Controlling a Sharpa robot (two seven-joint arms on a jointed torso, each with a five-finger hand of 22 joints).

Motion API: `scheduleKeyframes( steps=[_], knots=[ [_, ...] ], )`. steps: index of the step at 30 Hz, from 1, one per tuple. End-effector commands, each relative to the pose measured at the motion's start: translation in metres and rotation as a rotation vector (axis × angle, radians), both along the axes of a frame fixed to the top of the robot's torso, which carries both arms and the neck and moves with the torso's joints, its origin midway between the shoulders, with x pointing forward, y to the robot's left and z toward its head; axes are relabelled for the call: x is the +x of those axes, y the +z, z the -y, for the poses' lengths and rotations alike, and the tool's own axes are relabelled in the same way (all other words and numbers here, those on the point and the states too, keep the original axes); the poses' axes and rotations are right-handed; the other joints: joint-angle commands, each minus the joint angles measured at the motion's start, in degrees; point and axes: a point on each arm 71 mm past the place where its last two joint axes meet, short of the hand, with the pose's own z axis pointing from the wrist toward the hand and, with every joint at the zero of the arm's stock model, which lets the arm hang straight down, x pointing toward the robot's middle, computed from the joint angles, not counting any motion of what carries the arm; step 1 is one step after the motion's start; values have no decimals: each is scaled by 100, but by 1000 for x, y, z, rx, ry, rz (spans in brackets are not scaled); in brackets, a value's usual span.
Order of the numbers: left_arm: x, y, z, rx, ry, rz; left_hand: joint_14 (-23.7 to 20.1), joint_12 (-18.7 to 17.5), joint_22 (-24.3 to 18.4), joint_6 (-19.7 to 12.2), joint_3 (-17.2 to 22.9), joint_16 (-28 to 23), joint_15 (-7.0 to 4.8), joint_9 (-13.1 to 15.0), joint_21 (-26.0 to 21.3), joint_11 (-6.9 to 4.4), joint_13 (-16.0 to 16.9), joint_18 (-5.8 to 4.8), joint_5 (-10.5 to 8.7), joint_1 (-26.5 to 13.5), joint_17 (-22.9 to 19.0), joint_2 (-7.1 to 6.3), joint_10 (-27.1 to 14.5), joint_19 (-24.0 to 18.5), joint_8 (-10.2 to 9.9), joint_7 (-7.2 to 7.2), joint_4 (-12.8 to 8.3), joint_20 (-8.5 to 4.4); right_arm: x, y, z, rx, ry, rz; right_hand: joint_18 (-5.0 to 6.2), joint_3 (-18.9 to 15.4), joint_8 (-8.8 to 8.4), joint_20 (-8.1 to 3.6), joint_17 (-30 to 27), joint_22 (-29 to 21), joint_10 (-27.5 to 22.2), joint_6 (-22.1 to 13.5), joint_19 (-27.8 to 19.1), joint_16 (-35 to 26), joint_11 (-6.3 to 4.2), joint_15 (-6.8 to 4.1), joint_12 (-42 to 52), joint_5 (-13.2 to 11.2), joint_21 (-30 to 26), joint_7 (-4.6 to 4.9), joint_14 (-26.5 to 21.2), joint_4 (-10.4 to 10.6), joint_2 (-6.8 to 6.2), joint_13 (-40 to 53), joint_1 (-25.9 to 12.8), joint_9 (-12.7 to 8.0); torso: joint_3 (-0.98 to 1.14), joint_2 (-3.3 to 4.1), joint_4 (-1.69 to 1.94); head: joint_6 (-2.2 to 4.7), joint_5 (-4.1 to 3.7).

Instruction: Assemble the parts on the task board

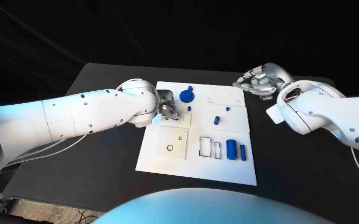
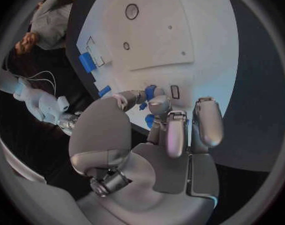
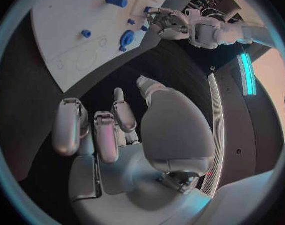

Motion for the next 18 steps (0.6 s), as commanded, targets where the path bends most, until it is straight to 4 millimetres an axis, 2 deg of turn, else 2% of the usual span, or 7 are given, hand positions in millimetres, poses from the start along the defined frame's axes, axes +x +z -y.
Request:
scheduleKeyframes(
  steps=[1,13,18],
  knots=[
    [-2,-3,0,23,-13,-20,616,25,834,48,1152,37,-35,6,16,8,4,-85,19,53,1509,2,40,37,22,-22,-1107,-1,0,-1,-1,-4,14,-3,39,-28,41,2,1026,909,-6,-36,-46,-33,-7,-40,-13,42,-44,-11,465,-5,3,-7,-50,15,2,-2,5,0,6],
    [-1,-3,1,23,-10,-15,616,42,841,55,1167,37,-36,11,26,7,22,-88,31,47,1509,-4,54,43,29,-23,-1113,-3,0,0,-2,-4,14,-2,39,-28,42,2,1023,909,-5,-37,-45,-34,-7,-40,-11,43,-44,-11,464,-5,5,-6,-53,19,6,-1,-4,0,12],
    [0,-4,2,17,-5,-29,616,45,853,68,1185,37,-36,21,35,5,24,-91,-26,-46,1509,-6,85,52,45,-32,-1082,-3,0,-1,-2,-4,15,-2,38,-28,44,2,1024,910,-7,-37,-43,-34,-8,-40,-14,45,-41,-12,464,-6,6,-9,-56,22,8,2,-5,0,10]
  ],
)
